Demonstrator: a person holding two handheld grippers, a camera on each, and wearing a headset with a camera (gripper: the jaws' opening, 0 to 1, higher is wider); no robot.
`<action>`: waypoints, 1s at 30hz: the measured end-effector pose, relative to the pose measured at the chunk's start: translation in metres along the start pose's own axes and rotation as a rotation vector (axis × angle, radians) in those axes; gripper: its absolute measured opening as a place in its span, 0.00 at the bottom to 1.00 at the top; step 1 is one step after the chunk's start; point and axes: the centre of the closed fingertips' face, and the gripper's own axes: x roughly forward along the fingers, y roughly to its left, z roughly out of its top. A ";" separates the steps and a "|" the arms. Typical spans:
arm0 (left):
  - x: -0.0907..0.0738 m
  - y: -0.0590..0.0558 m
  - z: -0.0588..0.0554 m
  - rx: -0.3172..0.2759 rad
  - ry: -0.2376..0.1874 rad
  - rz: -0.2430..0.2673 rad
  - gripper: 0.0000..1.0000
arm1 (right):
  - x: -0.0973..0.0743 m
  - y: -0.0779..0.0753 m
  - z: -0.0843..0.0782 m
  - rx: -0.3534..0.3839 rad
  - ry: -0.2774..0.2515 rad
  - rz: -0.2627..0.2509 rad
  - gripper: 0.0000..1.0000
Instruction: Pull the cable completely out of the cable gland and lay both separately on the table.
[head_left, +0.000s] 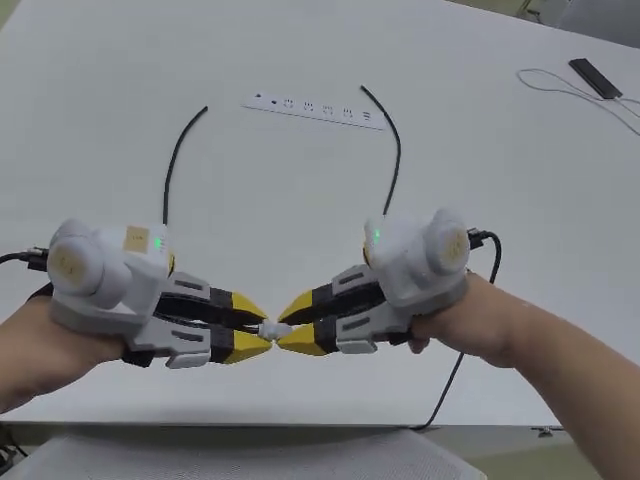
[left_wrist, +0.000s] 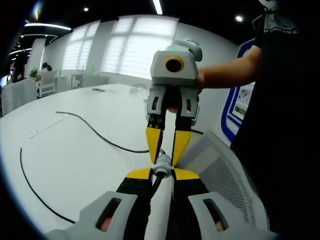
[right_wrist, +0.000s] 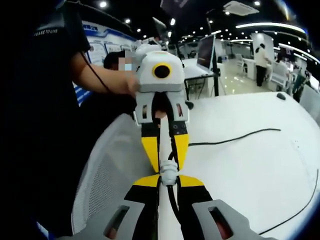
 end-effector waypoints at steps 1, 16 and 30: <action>0.000 0.000 0.000 -0.011 0.001 0.000 0.15 | 0.000 0.000 0.000 -0.039 0.012 -0.031 0.08; 0.002 -0.001 0.000 -0.078 -0.002 0.005 0.15 | 0.001 0.004 -0.004 -0.484 0.181 -0.356 0.08; 0.002 -0.009 0.003 -0.097 -0.028 0.011 0.15 | -0.005 0.006 -0.001 -0.465 0.145 -0.408 0.08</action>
